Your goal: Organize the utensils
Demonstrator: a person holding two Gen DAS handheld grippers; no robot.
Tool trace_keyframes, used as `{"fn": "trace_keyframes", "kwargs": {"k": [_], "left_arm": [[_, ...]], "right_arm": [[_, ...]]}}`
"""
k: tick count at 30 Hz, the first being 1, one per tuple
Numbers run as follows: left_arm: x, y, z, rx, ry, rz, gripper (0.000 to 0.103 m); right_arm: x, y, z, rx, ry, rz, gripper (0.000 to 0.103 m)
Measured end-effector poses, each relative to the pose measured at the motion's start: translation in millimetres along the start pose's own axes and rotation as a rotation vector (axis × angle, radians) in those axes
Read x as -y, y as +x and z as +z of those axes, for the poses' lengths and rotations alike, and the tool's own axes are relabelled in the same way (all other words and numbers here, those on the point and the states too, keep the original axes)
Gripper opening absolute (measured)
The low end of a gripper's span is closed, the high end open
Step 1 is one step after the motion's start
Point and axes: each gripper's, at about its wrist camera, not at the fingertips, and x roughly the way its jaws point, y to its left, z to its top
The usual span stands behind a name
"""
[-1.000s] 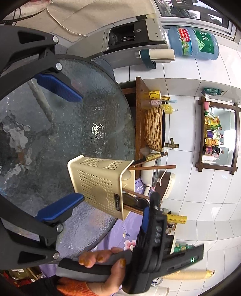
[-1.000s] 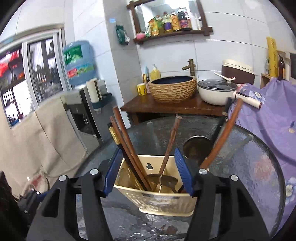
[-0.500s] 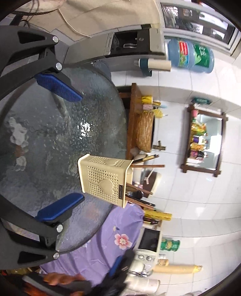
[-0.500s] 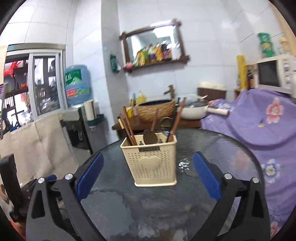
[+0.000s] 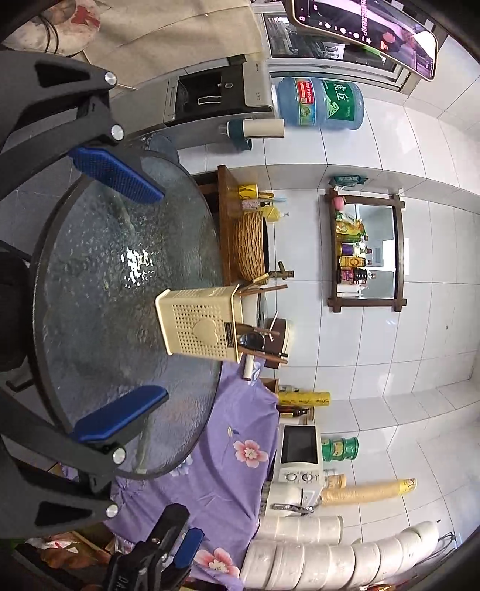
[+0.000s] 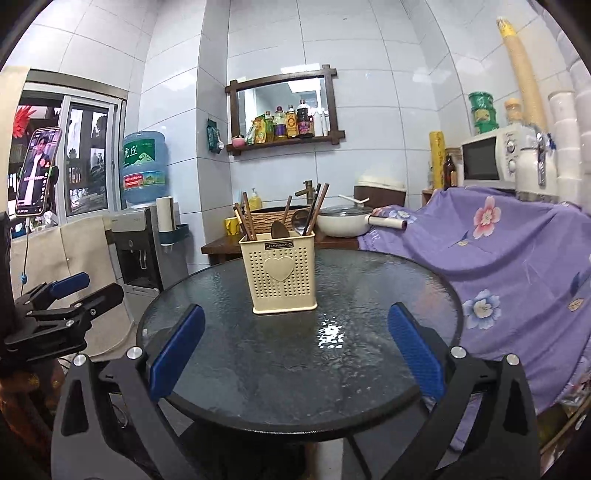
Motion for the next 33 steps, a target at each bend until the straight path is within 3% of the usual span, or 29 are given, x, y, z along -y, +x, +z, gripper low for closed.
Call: {"fn": "trace_keyframes", "kwargs": {"k": [6, 33], "left_arm": [[15, -11, -3, 0.007, 0.033, -0.012, 0.097], [4, -7, -4, -0.023, 0.007, -0.021, 0.097]], "right_arm": [[-14, -19, -1, 0.024, -0.046, -0.004, 0.098], [-3, -7, 4, -0.008, -0.038, -0.015, 0.098]]}}
